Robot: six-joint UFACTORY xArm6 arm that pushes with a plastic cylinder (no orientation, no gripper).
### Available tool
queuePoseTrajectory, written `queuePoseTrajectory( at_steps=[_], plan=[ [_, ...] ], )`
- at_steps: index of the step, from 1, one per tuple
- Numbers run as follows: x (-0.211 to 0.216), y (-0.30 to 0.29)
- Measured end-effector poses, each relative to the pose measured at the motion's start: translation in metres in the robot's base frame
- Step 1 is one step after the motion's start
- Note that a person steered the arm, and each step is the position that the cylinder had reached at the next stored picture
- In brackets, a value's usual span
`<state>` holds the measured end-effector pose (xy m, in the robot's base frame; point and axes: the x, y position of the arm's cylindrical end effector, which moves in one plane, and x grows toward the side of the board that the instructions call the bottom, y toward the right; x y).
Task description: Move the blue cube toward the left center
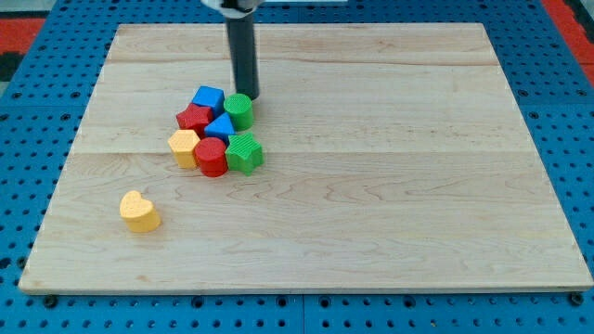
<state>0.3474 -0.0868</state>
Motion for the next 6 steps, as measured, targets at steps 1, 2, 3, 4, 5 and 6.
queuePoseTrajectory(
  at_steps=[1, 2, 3, 4, 5, 6],
  plan=[
    [-0.015, 0.001],
    [-0.012, -0.019],
    [0.023, -0.045],
    [0.078, -0.059],
    [0.114, -0.084],
    [0.099, -0.085]
  ],
)
